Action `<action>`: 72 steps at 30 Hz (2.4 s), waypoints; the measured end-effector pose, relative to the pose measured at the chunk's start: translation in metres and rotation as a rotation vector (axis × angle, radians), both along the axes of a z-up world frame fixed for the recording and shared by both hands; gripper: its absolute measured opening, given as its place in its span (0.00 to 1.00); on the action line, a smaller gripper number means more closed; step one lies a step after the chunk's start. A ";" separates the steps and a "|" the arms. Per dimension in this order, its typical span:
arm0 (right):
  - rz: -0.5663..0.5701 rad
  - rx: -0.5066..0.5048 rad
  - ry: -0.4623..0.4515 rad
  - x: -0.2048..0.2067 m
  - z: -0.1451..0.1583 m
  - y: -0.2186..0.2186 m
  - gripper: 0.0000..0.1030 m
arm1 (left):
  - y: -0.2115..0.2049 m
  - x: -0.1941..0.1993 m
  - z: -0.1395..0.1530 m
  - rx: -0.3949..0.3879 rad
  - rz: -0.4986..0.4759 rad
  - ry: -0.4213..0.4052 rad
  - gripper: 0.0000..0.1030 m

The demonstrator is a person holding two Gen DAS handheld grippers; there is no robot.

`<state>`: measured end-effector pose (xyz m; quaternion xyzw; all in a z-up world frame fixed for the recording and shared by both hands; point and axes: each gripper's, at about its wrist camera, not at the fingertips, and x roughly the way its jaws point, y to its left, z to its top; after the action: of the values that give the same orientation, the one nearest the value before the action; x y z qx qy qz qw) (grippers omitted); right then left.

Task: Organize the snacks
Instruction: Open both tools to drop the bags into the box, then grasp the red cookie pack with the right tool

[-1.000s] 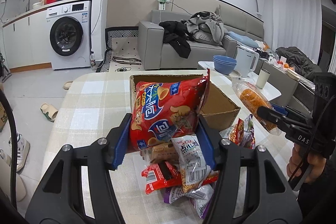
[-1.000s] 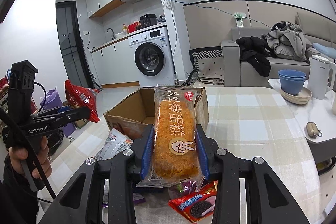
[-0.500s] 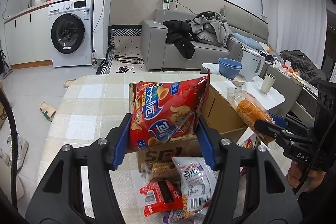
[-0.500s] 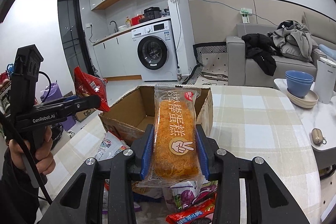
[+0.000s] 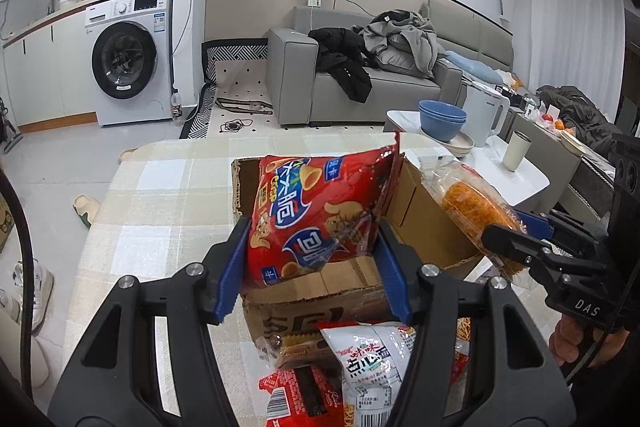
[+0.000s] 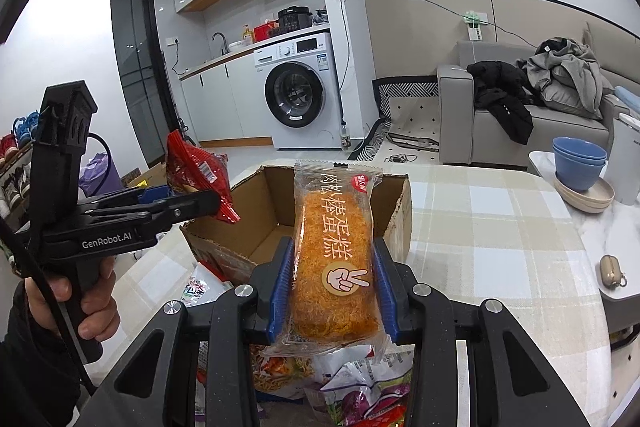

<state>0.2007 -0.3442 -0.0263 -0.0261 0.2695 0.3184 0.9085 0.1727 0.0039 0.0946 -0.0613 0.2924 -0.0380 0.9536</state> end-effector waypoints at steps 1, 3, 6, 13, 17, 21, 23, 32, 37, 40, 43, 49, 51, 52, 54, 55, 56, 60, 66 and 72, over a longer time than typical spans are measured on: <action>0.002 -0.001 0.001 0.000 0.000 0.001 0.37 | 0.000 0.004 -0.001 0.002 -0.001 0.004 0.55; 0.005 -0.007 0.003 0.001 -0.001 0.002 0.37 | -0.002 0.010 -0.003 0.002 -0.006 0.012 0.55; 0.008 -0.011 0.008 0.004 0.000 0.004 0.37 | -0.005 0.016 -0.009 0.011 -0.012 0.022 0.55; 0.008 -0.020 0.016 0.011 0.000 0.007 0.37 | -0.011 0.033 -0.018 0.010 -0.020 0.048 0.55; 0.008 -0.022 0.018 0.012 0.000 0.008 0.37 | -0.011 0.038 -0.025 0.015 -0.022 0.066 0.55; 0.010 -0.011 0.022 0.010 0.001 0.006 0.48 | -0.012 0.040 -0.030 0.013 -0.022 0.080 0.57; 0.000 -0.007 0.015 0.008 0.002 0.004 0.56 | -0.010 0.037 -0.030 0.002 -0.028 0.091 0.63; -0.024 -0.013 0.007 -0.006 0.003 -0.013 0.91 | 0.003 0.012 -0.026 -0.033 0.004 0.079 0.83; -0.044 -0.037 -0.008 -0.019 0.001 -0.022 0.99 | 0.004 -0.016 -0.024 -0.003 0.012 0.055 0.87; -0.054 -0.035 -0.004 -0.024 0.000 -0.029 0.99 | 0.004 -0.032 -0.024 0.016 0.021 0.053 1.00; -0.065 -0.034 0.000 -0.029 -0.002 -0.035 0.99 | 0.005 -0.047 -0.023 0.006 0.008 0.044 0.99; -0.084 -0.015 0.015 -0.039 -0.008 -0.048 0.99 | 0.004 -0.069 -0.025 0.017 0.001 0.052 0.99; -0.081 -0.023 0.018 -0.042 -0.011 -0.050 0.99 | 0.002 -0.075 -0.025 0.029 -0.007 0.058 0.99; -0.080 -0.027 0.019 -0.042 -0.012 -0.051 0.99 | 0.002 -0.078 -0.026 0.035 -0.009 0.058 0.99; -0.073 -0.035 0.023 -0.044 -0.016 -0.053 0.99 | -0.002 -0.084 -0.027 0.044 -0.018 0.058 0.99; -0.067 -0.038 0.026 -0.045 -0.018 -0.055 0.99 | -0.003 -0.087 -0.028 0.047 -0.023 0.060 0.99; -0.063 -0.044 0.029 -0.045 -0.021 -0.055 0.99 | -0.004 -0.090 -0.028 0.049 -0.033 0.059 0.99; -0.053 -0.058 0.041 -0.049 -0.032 -0.060 0.99 | -0.010 -0.095 -0.028 0.066 -0.055 0.064 0.99; -0.047 -0.094 0.088 -0.046 -0.045 -0.066 0.99 | -0.018 -0.099 -0.036 0.042 -0.072 0.073 0.99; -0.027 -0.127 0.120 -0.045 -0.057 -0.068 0.99 | -0.018 -0.107 -0.051 0.033 -0.089 0.088 0.99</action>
<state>0.1558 -0.4120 -0.0833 -0.0610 0.3435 0.2893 0.8914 0.0661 -0.0137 0.0438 -0.0340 0.3371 -0.0728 0.9380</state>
